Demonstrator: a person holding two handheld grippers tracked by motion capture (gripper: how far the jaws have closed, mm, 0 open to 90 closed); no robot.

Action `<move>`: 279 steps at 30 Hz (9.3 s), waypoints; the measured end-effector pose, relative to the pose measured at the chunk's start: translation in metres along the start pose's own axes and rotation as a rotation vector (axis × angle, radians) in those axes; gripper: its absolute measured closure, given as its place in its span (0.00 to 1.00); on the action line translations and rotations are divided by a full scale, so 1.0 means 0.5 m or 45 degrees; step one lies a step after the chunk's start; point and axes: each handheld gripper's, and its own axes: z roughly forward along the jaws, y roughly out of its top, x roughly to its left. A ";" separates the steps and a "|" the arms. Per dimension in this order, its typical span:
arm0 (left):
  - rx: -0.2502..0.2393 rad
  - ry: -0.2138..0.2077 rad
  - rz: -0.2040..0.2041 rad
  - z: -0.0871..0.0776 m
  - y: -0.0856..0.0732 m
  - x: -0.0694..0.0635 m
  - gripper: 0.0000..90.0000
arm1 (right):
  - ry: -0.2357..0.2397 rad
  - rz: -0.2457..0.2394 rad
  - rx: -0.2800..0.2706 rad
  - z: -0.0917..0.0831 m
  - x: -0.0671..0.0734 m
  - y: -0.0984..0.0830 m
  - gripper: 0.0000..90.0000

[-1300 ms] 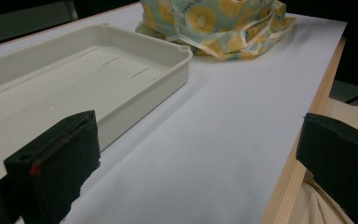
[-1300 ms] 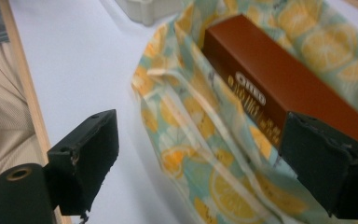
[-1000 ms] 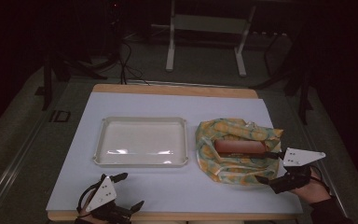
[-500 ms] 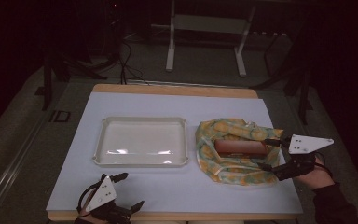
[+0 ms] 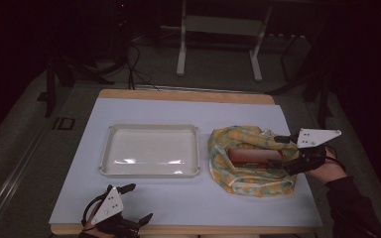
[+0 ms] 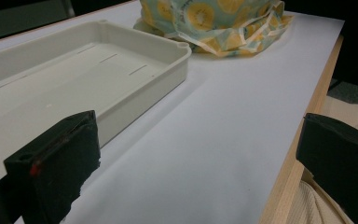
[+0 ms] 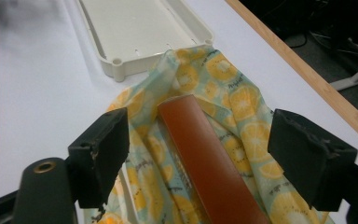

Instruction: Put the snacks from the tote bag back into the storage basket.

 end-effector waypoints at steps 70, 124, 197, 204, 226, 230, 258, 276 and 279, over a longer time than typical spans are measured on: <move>0.020 -0.015 -0.017 0.001 -0.009 0.003 0.00 | 0.137 -0.109 0.572 0.153 -0.095 -0.109 0.45; 0.020 -0.063 0.005 0.003 -0.007 -0.003 0.00 | 0.100 -0.212 0.437 0.063 -0.106 0.058 0.48; 0.024 -0.117 0.034 0.002 -0.008 -0.010 0.00 | 0.409 -0.595 0.272 0.363 0.071 0.303 0.48; 0.022 -0.121 0.034 0.002 -0.008 -0.010 0.00 | 0.408 -0.584 0.238 0.397 0.075 0.290 0.48; 0.016 -0.134 0.035 0.001 -0.009 -0.010 0.00 | 0.416 -0.545 0.319 0.516 0.077 0.246 0.48; 0.015 -0.136 0.035 0.002 -0.009 -0.010 0.00 | 0.409 -0.548 0.352 0.530 0.076 0.239 0.48; 0.010 -0.161 0.037 0.003 -0.008 -0.012 0.00 | 0.382 -0.442 0.426 0.544 0.062 0.244 0.33; 0.015 -0.157 0.035 0.004 -0.007 -0.012 0.00 | 0.329 -0.349 0.377 0.460 0.052 0.275 0.22; 0.012 -0.157 0.036 0.004 -0.007 -0.012 0.00 | 0.310 -0.308 0.366 0.445 0.051 0.281 0.17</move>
